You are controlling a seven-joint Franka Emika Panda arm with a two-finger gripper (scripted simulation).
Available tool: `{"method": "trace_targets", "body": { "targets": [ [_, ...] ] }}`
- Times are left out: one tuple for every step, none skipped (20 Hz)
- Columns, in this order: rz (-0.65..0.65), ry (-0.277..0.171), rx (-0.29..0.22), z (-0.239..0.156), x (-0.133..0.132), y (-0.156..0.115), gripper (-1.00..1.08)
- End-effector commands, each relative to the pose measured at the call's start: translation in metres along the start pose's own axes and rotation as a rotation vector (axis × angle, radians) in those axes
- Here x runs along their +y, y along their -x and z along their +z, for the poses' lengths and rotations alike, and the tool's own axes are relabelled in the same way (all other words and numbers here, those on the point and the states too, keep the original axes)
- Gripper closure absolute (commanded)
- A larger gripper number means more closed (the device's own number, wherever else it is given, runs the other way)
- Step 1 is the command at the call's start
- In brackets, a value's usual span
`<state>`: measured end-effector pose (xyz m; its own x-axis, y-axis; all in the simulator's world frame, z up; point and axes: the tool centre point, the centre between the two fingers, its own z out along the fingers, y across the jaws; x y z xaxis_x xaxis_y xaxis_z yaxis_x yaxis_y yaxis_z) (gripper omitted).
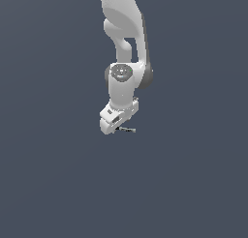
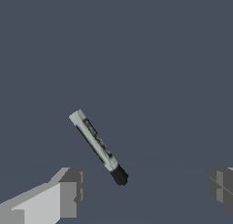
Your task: Pick up the object and move it to a goal position.
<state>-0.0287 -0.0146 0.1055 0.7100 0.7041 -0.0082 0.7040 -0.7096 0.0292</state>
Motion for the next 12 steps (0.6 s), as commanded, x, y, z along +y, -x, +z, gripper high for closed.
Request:
{"method": "trace_targets", "body": {
  "targets": [
    [-0.076,-0.003,0.0,0.006,-0.005,0.001,-0.92],
    [-0.105,-0.004,0.0,0.008,-0.006,0.002,-0.92],
    [-0.135,-0.005,0.0,0.011,-0.008,0.003,-0.92],
    [-0.165,-0.006,0.001,0.013,-0.01,0.003,-0.92],
    [-0.194,-0.008,0.001,0.015,-0.012,0.004,-0.92],
    [-0.224,-0.009,0.002,0.017,-0.014,0.004,-0.92],
    [-0.254,-0.01,0.002,0.019,-0.016,0.005,-0.92],
    [-0.283,-0.011,0.003,0.022,-0.018,0.005,-0.92],
    [-0.313,-0.013,0.004,0.024,-0.02,0.006,-0.92],
    [-0.342,-0.014,0.004,0.026,-0.022,0.006,-0.92],
    [-0.37,-0.015,0.005,0.028,-0.024,0.007,-0.92],
    [-0.397,-0.016,0.006,0.03,-0.026,0.007,-0.92]
  ]
}}
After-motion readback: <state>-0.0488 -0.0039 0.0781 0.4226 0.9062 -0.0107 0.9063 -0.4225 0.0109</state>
